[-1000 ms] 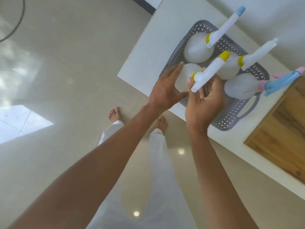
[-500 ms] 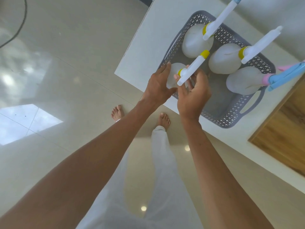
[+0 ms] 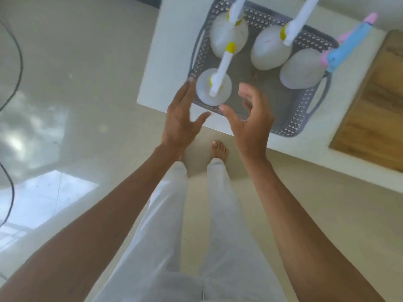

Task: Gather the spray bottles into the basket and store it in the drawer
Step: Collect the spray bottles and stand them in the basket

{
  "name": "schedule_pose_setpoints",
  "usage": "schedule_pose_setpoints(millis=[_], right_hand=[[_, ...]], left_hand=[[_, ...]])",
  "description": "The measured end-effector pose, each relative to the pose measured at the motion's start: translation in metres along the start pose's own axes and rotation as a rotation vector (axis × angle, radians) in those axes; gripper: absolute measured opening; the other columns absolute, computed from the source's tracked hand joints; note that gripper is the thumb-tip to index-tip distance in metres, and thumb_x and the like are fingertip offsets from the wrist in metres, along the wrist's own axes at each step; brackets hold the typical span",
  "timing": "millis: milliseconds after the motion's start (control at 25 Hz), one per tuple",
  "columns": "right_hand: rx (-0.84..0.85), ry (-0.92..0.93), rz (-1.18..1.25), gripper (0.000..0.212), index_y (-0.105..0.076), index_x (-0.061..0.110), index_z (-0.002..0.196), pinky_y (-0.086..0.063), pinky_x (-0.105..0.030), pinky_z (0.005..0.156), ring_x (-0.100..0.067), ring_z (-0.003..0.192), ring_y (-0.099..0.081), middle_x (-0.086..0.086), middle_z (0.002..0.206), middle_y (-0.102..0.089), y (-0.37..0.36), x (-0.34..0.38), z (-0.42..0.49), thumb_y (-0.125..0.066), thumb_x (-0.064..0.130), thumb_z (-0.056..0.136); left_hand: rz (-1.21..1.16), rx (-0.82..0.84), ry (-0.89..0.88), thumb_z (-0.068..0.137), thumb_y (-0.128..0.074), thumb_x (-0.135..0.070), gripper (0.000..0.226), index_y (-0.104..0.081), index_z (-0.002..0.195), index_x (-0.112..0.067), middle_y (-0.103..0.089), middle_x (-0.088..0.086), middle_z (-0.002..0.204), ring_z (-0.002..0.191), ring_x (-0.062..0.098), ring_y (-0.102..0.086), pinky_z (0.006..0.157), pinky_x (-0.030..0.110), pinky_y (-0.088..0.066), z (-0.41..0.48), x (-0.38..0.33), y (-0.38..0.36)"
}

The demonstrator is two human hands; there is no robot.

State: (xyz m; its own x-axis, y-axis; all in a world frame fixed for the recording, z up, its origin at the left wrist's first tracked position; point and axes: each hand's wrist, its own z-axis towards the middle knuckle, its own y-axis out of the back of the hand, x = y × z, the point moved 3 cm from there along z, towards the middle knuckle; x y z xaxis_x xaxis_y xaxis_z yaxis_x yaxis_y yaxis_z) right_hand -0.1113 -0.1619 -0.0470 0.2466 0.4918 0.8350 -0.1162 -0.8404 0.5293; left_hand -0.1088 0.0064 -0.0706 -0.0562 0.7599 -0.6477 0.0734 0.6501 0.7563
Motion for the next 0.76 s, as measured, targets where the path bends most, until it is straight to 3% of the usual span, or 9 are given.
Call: schedule_pose_setpoints(millis=[200, 360, 520, 760], right_hand=[[-0.242, -0.129, 0.049, 0.033, -0.067, 0.005, 0.116, -0.058, -0.036, 0.095, -0.019, 0.104, -0.068, -0.006, 0.113, -0.069, 0.039, -0.028, -0.077, -0.080, 0.011, 0.087], [-0.510, -0.339, 0.114, 0.031, -0.068, 0.004, 0.117, -0.051, -0.012, 0.095, -0.008, 0.103, -0.065, -0.007, 0.112, -0.068, 0.049, -0.044, -0.156, -0.078, 0.009, 0.088], [-0.804, -0.538, 0.238, 0.029, -0.068, 0.007, 0.116, -0.059, -0.034, 0.095, -0.018, 0.103, -0.069, 0.000, 0.111, -0.067, 0.048, -0.059, -0.246, -0.078, 0.011, 0.089], [-1.271, -0.882, 0.377, 0.026, -0.068, 0.002, 0.113, -0.061, -0.040, 0.090, -0.018, 0.099, -0.070, -0.008, 0.110, -0.071, 0.043, -0.117, -0.414, -0.077, 0.009, 0.089]], left_hand=[[0.052, -0.016, -0.155, 0.098, -0.062, -0.020, 0.065, -0.033, 0.149, 0.008, -0.042, 0.023, 0.151, 0.141, 0.035, -0.042, 0.109, 0.051, -0.046, -0.056, 0.003, 0.020], [0.017, 0.254, -0.326, 0.100, -0.058, -0.019, 0.062, -0.030, 0.153, -0.003, -0.044, 0.017, 0.146, 0.136, 0.029, -0.044, 0.106, 0.050, -0.049, -0.089, -0.019, 0.008], [0.074, 0.557, -0.634, 0.101, -0.056, -0.021, 0.061, -0.029, 0.155, -0.012, -0.052, 0.007, 0.141, 0.127, 0.021, -0.052, 0.101, 0.042, -0.053, -0.123, -0.053, -0.033], [0.188, 0.904, -0.957, 0.101, -0.054, -0.024, 0.055, -0.037, 0.152, -0.010, -0.058, 0.010, 0.133, 0.120, 0.022, -0.058, 0.094, 0.036, -0.056, -0.223, -0.093, -0.117]])
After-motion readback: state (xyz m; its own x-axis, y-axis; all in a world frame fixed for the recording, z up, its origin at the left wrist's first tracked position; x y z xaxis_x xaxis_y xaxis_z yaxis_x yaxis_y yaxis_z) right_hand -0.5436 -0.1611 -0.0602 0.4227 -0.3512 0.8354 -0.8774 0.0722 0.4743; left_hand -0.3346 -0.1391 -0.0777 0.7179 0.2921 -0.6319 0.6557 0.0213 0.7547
